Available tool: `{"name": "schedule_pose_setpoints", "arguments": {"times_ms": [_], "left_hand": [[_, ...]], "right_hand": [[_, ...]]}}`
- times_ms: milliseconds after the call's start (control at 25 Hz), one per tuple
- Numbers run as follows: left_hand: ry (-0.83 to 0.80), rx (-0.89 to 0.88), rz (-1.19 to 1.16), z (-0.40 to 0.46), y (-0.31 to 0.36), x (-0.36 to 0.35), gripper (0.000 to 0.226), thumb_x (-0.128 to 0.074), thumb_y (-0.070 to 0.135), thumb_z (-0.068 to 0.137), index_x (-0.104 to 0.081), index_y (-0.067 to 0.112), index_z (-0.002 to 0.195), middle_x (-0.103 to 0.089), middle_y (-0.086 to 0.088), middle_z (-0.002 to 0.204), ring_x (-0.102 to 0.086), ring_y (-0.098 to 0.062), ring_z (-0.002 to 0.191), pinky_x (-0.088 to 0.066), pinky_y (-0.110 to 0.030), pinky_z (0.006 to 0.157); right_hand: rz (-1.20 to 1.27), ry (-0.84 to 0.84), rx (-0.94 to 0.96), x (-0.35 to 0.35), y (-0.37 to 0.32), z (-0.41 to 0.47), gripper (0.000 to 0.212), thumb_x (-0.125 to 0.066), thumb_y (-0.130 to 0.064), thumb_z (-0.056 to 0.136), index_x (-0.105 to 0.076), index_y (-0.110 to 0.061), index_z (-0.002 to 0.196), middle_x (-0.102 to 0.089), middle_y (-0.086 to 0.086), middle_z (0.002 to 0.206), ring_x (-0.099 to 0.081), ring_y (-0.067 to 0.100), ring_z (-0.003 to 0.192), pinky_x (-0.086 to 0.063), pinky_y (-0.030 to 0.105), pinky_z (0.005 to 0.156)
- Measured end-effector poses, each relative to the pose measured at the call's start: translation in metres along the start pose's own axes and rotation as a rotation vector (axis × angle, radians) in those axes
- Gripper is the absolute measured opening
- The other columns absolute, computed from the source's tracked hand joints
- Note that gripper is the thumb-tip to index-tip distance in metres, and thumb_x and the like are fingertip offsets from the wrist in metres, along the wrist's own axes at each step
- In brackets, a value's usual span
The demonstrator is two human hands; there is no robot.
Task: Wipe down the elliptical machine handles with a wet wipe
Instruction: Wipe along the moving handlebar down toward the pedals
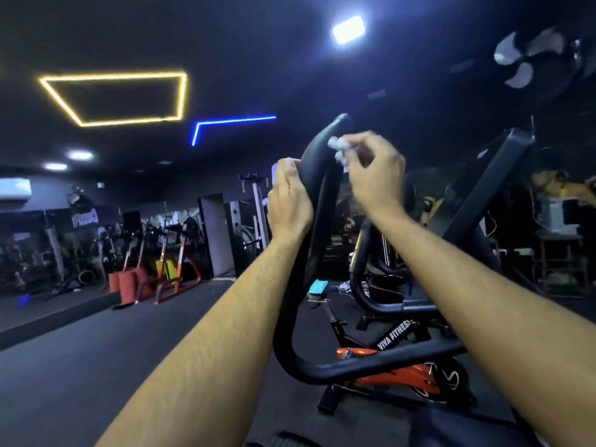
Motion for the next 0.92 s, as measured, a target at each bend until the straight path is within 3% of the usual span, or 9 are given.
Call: {"name": "schedule_pose_setpoints", "arguments": {"times_ms": [80, 160, 240, 360, 520, 560, 680, 760, 920], "left_hand": [[-0.01, 0.004, -0.002, -0.001, -0.001, -0.003, 0.041, -0.018, 0.036, 0.113, -0.058, 0.027, 0.11, -0.061, 0.011, 0.1, -0.054, -0.016, 0.092, -0.032, -0.035, 0.08], [-0.017, -0.016, -0.019, -0.003, 0.0, -0.003, 0.041, -0.018, 0.036, 0.113, -0.058, 0.026, 0.108, -0.062, 0.011, 0.095, -0.056, -0.018, 0.094, -0.035, -0.034, 0.081], [-0.006, -0.025, -0.026, 0.001, -0.001, -0.003, 0.04, -0.018, 0.036, 0.113, -0.057, 0.027, 0.105, -0.061, 0.015, 0.093, -0.056, -0.016, 0.094, -0.036, -0.035, 0.082], [-0.007, -0.003, -0.01, 0.001, -0.002, -0.005, 0.04, -0.018, 0.039, 0.113, -0.056, 0.031, 0.105, -0.06, 0.017, 0.096, -0.056, -0.018, 0.101, -0.039, -0.038, 0.086], [0.001, 0.003, -0.022, -0.005, 0.003, -0.004, 0.04, -0.018, 0.038, 0.113, -0.056, 0.03, 0.106, -0.059, 0.019, 0.093, -0.057, -0.007, 0.089, -0.038, -0.031, 0.076], [0.002, 0.007, -0.027, -0.006, 0.003, -0.003, 0.04, -0.018, 0.039, 0.113, -0.057, 0.029, 0.107, -0.06, 0.019, 0.093, -0.056, -0.004, 0.088, -0.039, -0.031, 0.076], [-0.009, -0.003, -0.035, -0.006, -0.001, -0.003, 0.042, -0.017, 0.04, 0.113, -0.057, 0.03, 0.107, -0.06, 0.018, 0.094, -0.058, -0.02, 0.102, -0.041, -0.041, 0.088], [-0.007, -0.009, -0.047, -0.003, -0.002, -0.003, 0.042, -0.016, 0.041, 0.112, -0.057, 0.033, 0.106, -0.061, 0.018, 0.094, -0.058, -0.022, 0.105, -0.041, -0.042, 0.09], [-0.026, -0.015, -0.079, -0.003, -0.001, -0.003, 0.043, -0.016, 0.04, 0.112, -0.057, 0.029, 0.107, -0.064, 0.007, 0.103, -0.058, -0.021, 0.102, -0.037, -0.039, 0.087]], "right_hand": [[0.029, 0.129, -0.274, -0.006, 0.019, 0.027, 0.006, -0.072, -0.029, 0.087, -0.073, -0.025, 0.082, -0.072, -0.014, 0.071, -0.069, 0.004, 0.074, -0.056, 0.033, 0.079], [0.075, 0.178, -0.395, -0.023, 0.037, 0.033, 0.008, -0.074, -0.028, 0.085, -0.072, -0.025, 0.078, -0.071, -0.012, 0.074, -0.069, 0.009, 0.076, -0.057, 0.037, 0.077], [0.211, 0.226, -0.451, -0.038, 0.041, 0.028, 0.005, -0.075, -0.021, 0.082, -0.074, -0.024, 0.079, -0.071, -0.008, 0.081, -0.07, 0.014, 0.078, -0.059, 0.04, 0.077], [0.335, 0.235, -0.47, -0.037, 0.033, 0.006, 0.002, -0.077, -0.022, 0.084, -0.078, -0.022, 0.083, -0.074, -0.01, 0.074, -0.072, 0.009, 0.072, -0.061, 0.036, 0.075], [0.374, -0.028, -0.28, -0.026, 0.023, -0.031, 0.009, -0.076, -0.016, 0.083, -0.08, -0.019, 0.09, -0.077, -0.007, 0.085, -0.074, 0.007, 0.079, -0.061, 0.035, 0.081], [0.368, -0.039, -0.314, -0.022, 0.03, -0.029, 0.008, -0.077, -0.019, 0.081, -0.08, -0.018, 0.089, -0.078, -0.007, 0.083, -0.075, 0.008, 0.078, -0.061, 0.033, 0.08], [0.453, 0.186, -0.539, -0.008, 0.049, -0.002, 0.007, -0.081, -0.017, 0.082, -0.077, -0.013, 0.079, -0.075, -0.003, 0.068, -0.07, 0.009, 0.062, -0.056, 0.028, 0.067], [0.5, 0.233, -0.637, -0.018, 0.048, 0.014, 0.011, -0.081, -0.016, 0.083, -0.075, -0.013, 0.074, -0.072, -0.002, 0.061, -0.067, 0.01, 0.056, -0.054, 0.025, 0.061], [0.514, 0.215, -0.728, -0.038, 0.036, 0.016, 0.021, -0.083, -0.024, 0.082, -0.073, -0.015, 0.067, -0.07, 0.0, 0.06, -0.072, 0.018, 0.061, -0.064, 0.038, 0.073]]}}
Point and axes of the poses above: each hand's wrist, its own z-axis towards the middle knuckle, its own x-axis out of the back of the hand, y = z × x, the point moved 3 cm from there along z, towards the middle knuckle
